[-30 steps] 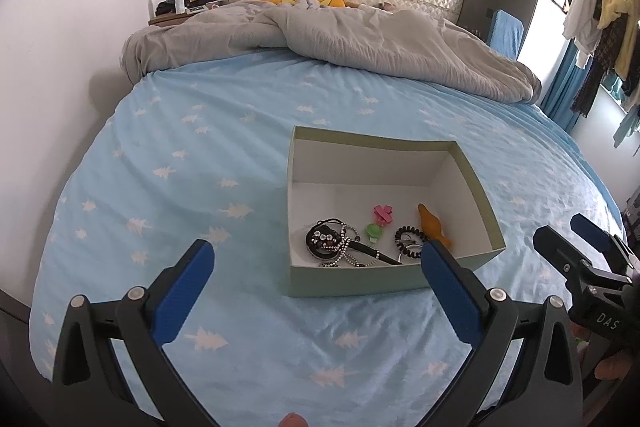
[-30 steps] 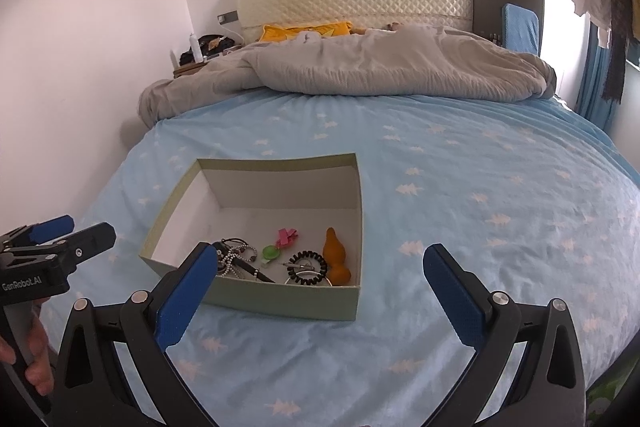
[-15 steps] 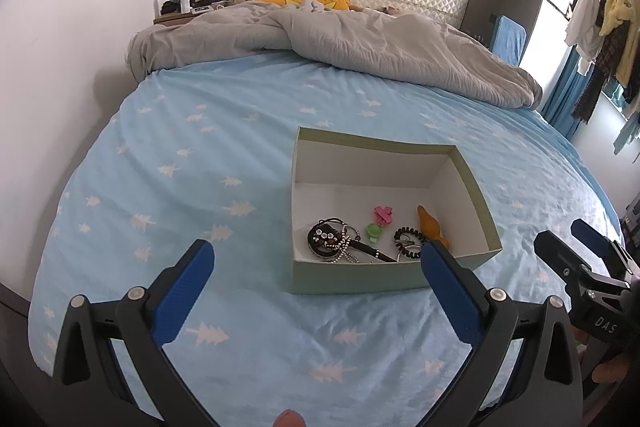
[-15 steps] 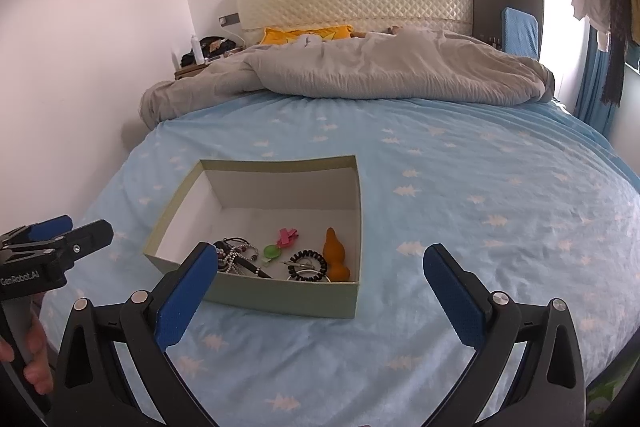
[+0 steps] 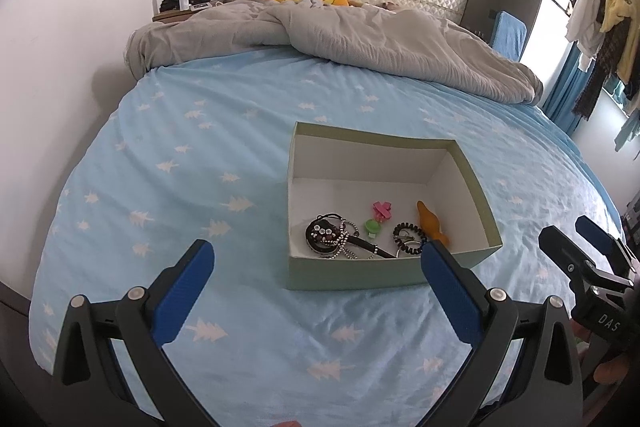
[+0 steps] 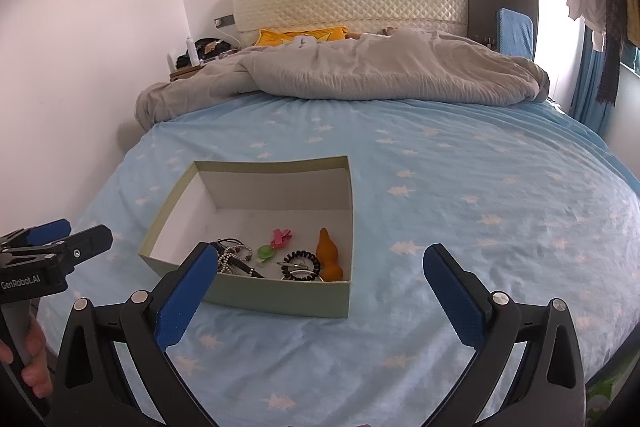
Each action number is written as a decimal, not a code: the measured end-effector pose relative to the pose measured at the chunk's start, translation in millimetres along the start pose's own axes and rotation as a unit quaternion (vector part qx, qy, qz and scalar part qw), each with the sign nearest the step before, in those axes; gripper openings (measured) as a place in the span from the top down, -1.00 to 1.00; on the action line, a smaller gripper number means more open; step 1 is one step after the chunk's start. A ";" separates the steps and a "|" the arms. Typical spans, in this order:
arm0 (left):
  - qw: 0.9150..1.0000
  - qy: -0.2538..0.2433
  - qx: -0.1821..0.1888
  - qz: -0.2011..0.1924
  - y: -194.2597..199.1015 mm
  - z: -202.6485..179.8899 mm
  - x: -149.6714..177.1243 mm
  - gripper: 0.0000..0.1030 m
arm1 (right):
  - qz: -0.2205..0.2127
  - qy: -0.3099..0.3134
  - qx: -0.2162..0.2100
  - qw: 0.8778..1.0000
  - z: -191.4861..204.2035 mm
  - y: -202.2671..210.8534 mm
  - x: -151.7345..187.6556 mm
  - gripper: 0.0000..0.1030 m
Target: Organize jewelry
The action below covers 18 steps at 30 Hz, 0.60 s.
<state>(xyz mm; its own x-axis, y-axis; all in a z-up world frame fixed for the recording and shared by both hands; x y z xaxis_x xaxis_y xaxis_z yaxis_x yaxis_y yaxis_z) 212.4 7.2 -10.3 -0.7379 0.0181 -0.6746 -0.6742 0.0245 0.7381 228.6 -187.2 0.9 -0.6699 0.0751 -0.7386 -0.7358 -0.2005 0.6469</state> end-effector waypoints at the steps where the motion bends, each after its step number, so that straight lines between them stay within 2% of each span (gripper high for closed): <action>1: 1.000 0.000 0.000 0.000 -0.2 0.1 -0.2 -0.99 | 0.000 0.000 0.000 1.000 -0.1 -0.1 0.1 -1.00; 18: 1.000 0.000 -0.003 -0.008 0.6 1.1 -1.4 -0.99 | 0.000 0.004 0.003 1.000 -4.3 0.4 0.7 -1.00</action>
<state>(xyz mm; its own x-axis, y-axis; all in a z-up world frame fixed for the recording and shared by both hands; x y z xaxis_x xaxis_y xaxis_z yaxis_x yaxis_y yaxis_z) 213.1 8.3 -8.9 -0.7265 0.0173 -0.6869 -0.6866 0.0193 0.7268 228.2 -191.4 -0.1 -0.6695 0.0681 -0.7397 -0.7361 -0.1941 0.6484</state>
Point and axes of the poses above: each gripper's, at about its wrist camera, not at the fingertips, and y roughly against the way its jaws point, z to its left, x to its underside, the point moved 10 cm from there along -y, roughly the way its jaws point, and after that the axes turned 7 degrees about -y, right-handed, at the moved point
